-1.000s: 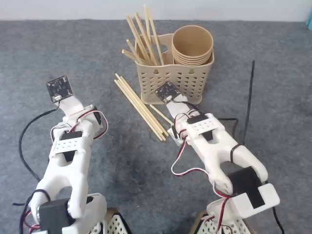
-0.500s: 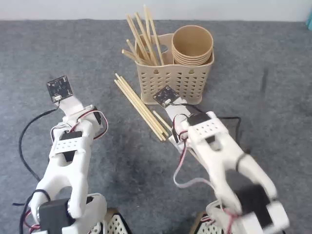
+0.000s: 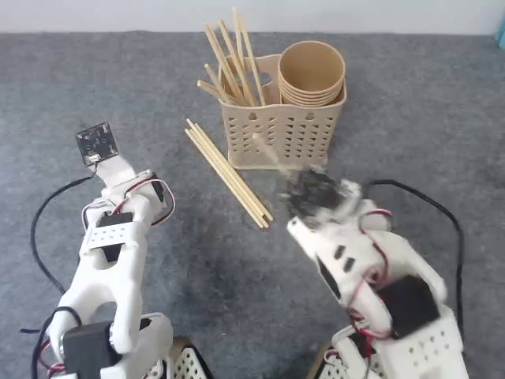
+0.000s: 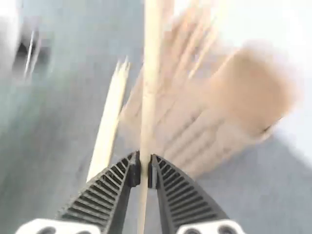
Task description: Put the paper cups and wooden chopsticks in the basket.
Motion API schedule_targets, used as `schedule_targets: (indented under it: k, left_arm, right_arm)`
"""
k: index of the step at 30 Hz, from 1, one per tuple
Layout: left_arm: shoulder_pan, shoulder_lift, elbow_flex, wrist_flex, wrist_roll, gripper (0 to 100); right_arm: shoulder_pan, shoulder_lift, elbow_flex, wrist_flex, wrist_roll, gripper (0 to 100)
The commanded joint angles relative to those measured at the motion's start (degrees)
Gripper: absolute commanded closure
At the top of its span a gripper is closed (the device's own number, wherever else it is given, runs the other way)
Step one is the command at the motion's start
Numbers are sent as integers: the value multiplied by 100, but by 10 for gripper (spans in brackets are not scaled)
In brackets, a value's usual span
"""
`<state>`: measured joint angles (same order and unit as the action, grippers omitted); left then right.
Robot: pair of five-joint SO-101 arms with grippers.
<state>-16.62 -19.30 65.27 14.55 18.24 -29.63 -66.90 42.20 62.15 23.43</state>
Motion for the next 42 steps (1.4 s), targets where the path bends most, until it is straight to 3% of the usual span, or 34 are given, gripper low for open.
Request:
schedule_targets:
  k: [1, 10, 14, 17, 24, 30, 34, 39, 42]
  left_arm:
    - [-44, -35, -251, -149, -44, 950]
    - [-53, -44, -242, -149, -44, 951]
    - [-53, -44, -242, -149, -44, 951]
    - [-53, -44, -242, -149, -44, 951]
    - [-53, -35, -251, -149, -44, 951]
    - [-53, -18, -259, -149, -44, 951]
    - [-44, -9, -259, -158, -44, 950]
    - [-44, -9, -259, -158, -44, 949]
    - [-44, -9, -259, -158, -44, 949]
  right_arm:
    - [330, -259, -26, -1974, -905, 991]
    - [716, 831, -26, -5991, -3226, 990]
    - [734, 1938, -105, -7635, -3393, 990]
    - [716, 2879, -343, -8136, -3209, 990]
    - [963, 4374, -730, -8022, -3156, 990]
    - [1007, 4312, -1037, -5807, -2989, 988]
    - [945, 4303, -1327, -4963, -2620, 982]
    - [945, 4242, -1705, -4075, -2585, 819]
    - [945, 4075, -2075, -3292, -2593, 789]
